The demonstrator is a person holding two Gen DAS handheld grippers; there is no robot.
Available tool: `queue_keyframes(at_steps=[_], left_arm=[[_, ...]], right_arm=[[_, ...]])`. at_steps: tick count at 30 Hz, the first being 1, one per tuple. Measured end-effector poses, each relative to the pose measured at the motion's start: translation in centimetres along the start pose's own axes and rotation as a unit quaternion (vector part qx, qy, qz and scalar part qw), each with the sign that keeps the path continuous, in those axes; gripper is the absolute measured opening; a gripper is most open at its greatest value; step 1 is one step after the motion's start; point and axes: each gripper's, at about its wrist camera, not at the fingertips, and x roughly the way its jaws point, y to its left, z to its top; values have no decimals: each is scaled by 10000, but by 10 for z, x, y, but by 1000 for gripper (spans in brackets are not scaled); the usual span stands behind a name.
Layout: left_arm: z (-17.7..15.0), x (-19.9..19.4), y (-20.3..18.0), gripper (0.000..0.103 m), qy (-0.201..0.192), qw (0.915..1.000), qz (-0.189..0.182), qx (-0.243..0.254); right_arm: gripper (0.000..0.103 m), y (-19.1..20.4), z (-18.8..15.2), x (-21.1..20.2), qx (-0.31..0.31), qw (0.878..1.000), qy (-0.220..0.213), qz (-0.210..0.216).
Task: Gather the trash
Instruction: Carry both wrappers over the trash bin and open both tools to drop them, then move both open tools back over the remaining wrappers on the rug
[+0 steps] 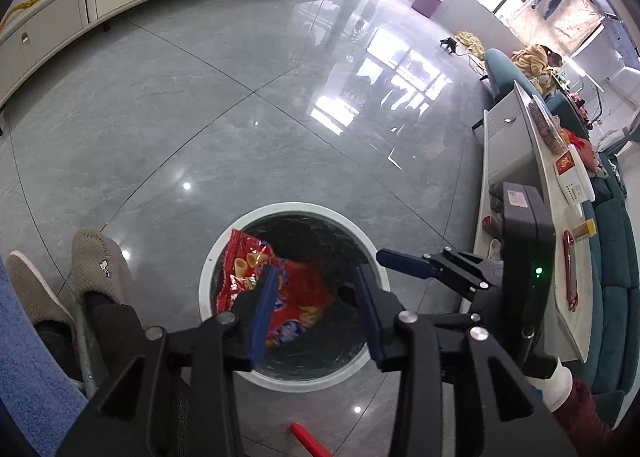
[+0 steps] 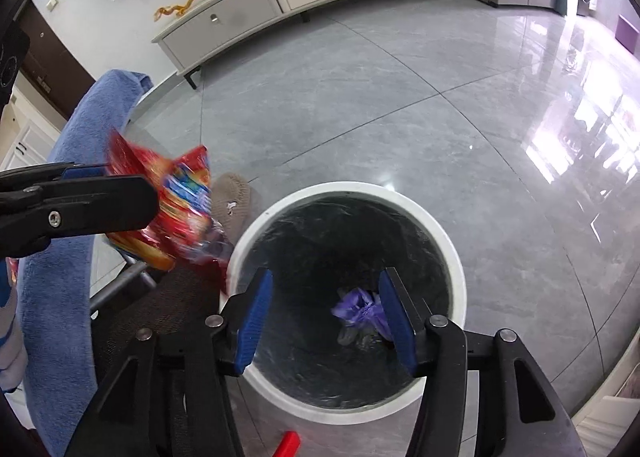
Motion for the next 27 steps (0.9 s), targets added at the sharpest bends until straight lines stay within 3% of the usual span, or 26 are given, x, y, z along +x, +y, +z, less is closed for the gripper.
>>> queue_keyframes(at_steps=[11, 15, 18, 24, 27], left_arm=[[0, -7, -11, 38, -187, 9996, -111, 151], [-5, -33, -19, 41, -526, 9983, -170, 205], [-11, -62, -21, 57, -928, 9954, -117, 225], [-29, -114, -14, 58, -1565, 9876, -29, 157], [-45, -143, -13, 58, -1883, 9816, 232, 213]], right_arm=[[55, -9, 3, -9, 116, 9998, -82, -165], [55, -9, 1, -36, 243, 9988, -341, -259], [55, -11, 2, -55, 306, 9976, -454, -414], [55, 8, 6, -109, 350, 9927, -950, -649], [55, 29, 10, -137, 235, 9896, -1246, -683]])
